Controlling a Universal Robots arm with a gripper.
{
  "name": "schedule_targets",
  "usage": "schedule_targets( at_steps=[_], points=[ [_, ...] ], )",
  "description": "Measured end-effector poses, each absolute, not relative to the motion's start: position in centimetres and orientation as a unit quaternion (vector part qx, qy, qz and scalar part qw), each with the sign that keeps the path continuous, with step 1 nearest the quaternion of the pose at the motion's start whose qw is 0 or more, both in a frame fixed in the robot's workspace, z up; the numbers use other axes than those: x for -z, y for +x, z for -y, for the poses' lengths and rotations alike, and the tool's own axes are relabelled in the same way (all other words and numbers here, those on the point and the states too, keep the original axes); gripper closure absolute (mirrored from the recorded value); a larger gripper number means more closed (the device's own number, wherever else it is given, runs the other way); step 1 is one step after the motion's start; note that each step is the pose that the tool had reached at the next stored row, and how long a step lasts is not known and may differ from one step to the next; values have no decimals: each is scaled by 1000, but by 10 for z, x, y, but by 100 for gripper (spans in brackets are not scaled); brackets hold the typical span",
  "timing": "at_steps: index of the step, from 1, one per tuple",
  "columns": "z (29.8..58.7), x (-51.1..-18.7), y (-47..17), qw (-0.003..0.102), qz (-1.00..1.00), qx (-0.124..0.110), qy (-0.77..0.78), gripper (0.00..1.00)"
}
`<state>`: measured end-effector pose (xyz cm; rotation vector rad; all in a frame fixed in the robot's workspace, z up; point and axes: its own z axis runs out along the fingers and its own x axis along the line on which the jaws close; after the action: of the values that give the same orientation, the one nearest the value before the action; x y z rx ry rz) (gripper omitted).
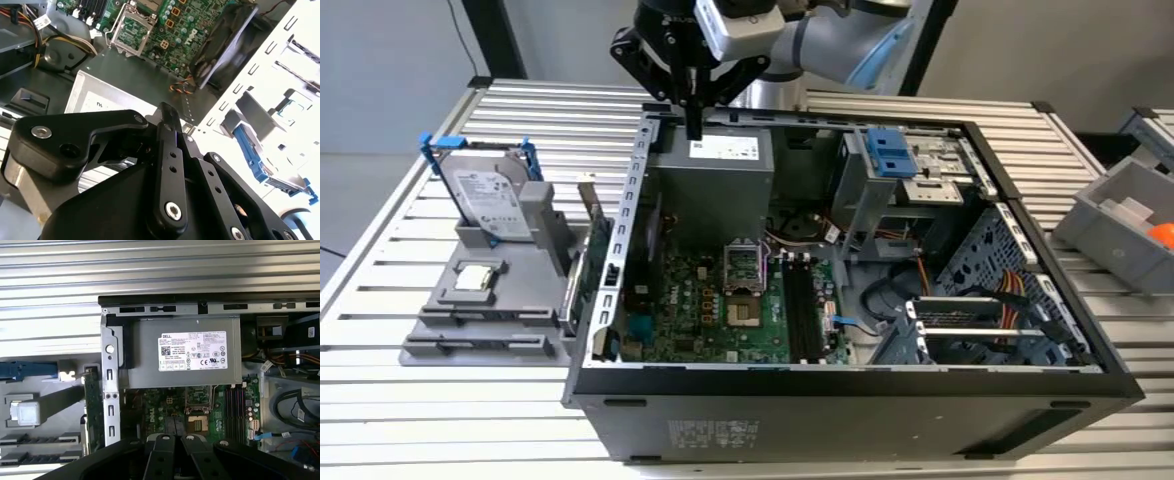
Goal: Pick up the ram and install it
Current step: 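Reach for the ram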
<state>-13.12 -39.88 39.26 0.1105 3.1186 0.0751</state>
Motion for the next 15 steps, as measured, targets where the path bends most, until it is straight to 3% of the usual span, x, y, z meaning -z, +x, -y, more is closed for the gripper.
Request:
schedule_targets(
  at_steps=[15],
  points=[
    [399, -393, -153, 10, -999, -24, 32, 100]
  ],
)
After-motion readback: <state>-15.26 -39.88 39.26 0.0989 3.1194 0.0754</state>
